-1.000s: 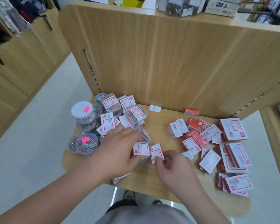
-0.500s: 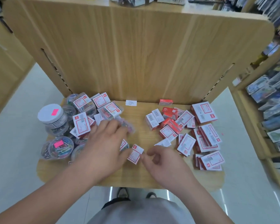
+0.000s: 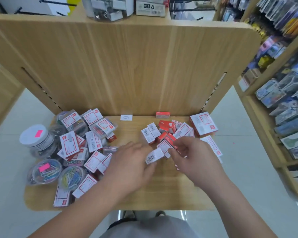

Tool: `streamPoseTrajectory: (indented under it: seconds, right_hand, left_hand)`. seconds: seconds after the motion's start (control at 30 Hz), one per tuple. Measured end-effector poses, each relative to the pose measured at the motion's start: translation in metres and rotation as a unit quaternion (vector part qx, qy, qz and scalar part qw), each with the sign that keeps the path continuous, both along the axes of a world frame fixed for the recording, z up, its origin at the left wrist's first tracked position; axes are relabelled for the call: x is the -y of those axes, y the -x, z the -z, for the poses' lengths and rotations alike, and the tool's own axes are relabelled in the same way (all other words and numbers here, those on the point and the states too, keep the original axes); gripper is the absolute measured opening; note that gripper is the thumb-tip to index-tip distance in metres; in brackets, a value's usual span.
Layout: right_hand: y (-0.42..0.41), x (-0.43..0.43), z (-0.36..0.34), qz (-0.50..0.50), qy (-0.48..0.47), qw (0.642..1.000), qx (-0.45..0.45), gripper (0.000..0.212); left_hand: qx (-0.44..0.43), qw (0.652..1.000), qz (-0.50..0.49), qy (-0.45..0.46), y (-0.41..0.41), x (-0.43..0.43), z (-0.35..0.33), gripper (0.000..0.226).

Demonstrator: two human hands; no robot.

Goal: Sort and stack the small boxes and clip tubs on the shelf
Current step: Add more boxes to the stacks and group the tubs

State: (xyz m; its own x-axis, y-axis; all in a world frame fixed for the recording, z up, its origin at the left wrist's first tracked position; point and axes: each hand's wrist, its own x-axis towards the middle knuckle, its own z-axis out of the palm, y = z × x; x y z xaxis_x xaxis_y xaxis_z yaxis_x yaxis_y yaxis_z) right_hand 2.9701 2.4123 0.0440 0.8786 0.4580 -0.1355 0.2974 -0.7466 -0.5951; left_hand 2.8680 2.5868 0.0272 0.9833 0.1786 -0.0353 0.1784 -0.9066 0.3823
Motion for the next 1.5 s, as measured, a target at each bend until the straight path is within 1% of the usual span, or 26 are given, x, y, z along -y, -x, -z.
streamPoseTrajectory:
  seconds: [0.07, 0.1, 0.17, 0.2, 0.27, 0.3, 0.37, 0.47, 0.53, 0.63, 0.67, 0.7, 0.8, 0.87, 0.93, 1.0, 1.07, 1.1, 1.17, 1.23, 1.33, 1.43, 1.5]
  right_hand:
    - [-0.008, -0.012, 0.011, -0.029, 0.090, 0.994, 0.052, 0.025]
    - [-0.009, -0.018, 0.018, -0.039, 0.127, 0.988, 0.077, 0.032]
    - [-0.006, -0.030, 0.029, -0.058, 0.179, 0.973, 0.138, 0.043]
    - [-0.004, -0.034, 0.036, -0.065, 0.189, 0.965, 0.171, 0.044]
    - [0.002, -0.039, 0.048, -0.074, 0.196, 0.954, 0.216, 0.036]
    - [0.004, -0.041, 0.052, -0.072, 0.188, 0.953, 0.226, 0.028]
    - [0.005, -0.041, 0.058, -0.078, 0.165, 0.952, 0.244, 0.017]
    - [0.007, -0.038, 0.062, -0.101, 0.149, 0.949, 0.260, 0.010]
    - [0.010, -0.037, 0.063, -0.117, 0.153, 0.949, 0.250, 0.009]
    - [0.015, -0.038, 0.062, -0.125, 0.154, 0.953, 0.230, 0.016]
    - [0.016, -0.038, 0.061, -0.124, 0.146, 0.956, 0.222, 0.022]
    - [0.018, -0.038, 0.058, -0.118, 0.131, 0.962, 0.206, 0.027]
    - [0.025, -0.041, 0.038, -0.088, 0.066, 0.987, 0.120, 0.033]
    - [0.031, -0.043, 0.024, -0.080, 0.006, 0.994, 0.070, 0.033]
    - [0.037, -0.045, 0.009, -0.076, -0.056, 0.995, 0.034, 0.032]
    - [0.042, -0.049, 0.001, -0.074, -0.101, 0.992, 0.010, 0.032]
    - [0.045, -0.054, 0.001, -0.083, -0.118, 0.990, -0.004, 0.040]
    - [0.046, -0.056, 0.003, -0.090, -0.118, 0.989, -0.011, 0.046]
    - [0.050, -0.062, 0.009, -0.100, -0.115, 0.988, -0.029, 0.058]
    - [0.055, -0.069, 0.017, -0.113, -0.103, 0.987, -0.042, 0.062]
    - [0.067, -0.075, 0.028, -0.150, -0.079, 0.984, -0.062, 0.060]
    - [0.076, -0.073, 0.036, -0.189, -0.069, 0.977, -0.070, 0.050]
    - [0.077, -0.071, 0.039, -0.198, -0.070, 0.976, -0.064, 0.054]
  left_hand:
    - [0.035, 0.992, -0.079, 0.097, 0.012, -0.009, -0.014, 0.019]
    - [0.038, 0.984, -0.110, 0.139, 0.018, -0.013, -0.020, 0.017]
    - [0.031, 0.964, -0.139, 0.226, 0.028, -0.017, -0.028, 0.018]
    - [0.034, 0.951, -0.147, 0.271, 0.031, -0.018, -0.031, 0.021]
    - [0.049, 0.922, -0.188, 0.335, 0.036, -0.019, -0.034, 0.030]
    - [0.055, 0.910, -0.213, 0.350, 0.039, -0.020, -0.035, 0.037]
    - [0.065, 0.899, -0.243, 0.360, 0.044, -0.021, -0.034, 0.049]
    - [0.095, 0.882, -0.261, 0.382, 0.052, -0.025, -0.031, 0.055]
    - [0.112, 0.870, -0.267, 0.399, 0.056, -0.026, -0.029, 0.052]
    - [0.141, 0.844, -0.273, 0.440, 0.059, -0.027, -0.030, 0.033]
    - [0.141, 0.841, -0.275, 0.445, 0.059, -0.028, -0.031, 0.027]
    - [0.136, 0.841, -0.281, 0.442, 0.058, -0.029, -0.032, 0.030]
    - [0.120, 0.837, -0.318, 0.428, 0.057, -0.034, -0.040, 0.059]
    - [0.104, 0.836, -0.336, 0.421, 0.057, -0.039, -0.046, 0.066]
    - [0.085, 0.832, -0.339, 0.432, 0.058, -0.044, -0.049, 0.069]
    - [0.082, 0.817, -0.344, 0.455, 0.060, -0.049, -0.051, 0.068]
    - [0.087, 0.807, -0.347, 0.470, 0.063, -0.054, -0.053, 0.067]
    - [0.089, 0.808, -0.348, 0.468, 0.065, -0.057, -0.054, 0.066]
    - [0.084, 0.822, -0.348, 0.442, 0.070, -0.062, -0.055, 0.061]
    - [0.077, 0.844, -0.346, 0.403, 0.076, -0.070, -0.052, 0.058]
    - [0.065, 0.878, -0.347, 0.324, 0.089, -0.083, -0.042, 0.057]
    - [0.042, 0.901, -0.351, 0.253, 0.098, -0.097, -0.035, 0.055]
    - [0.016, 0.917, -0.339, 0.210, 0.098, -0.101, -0.033, 0.049]
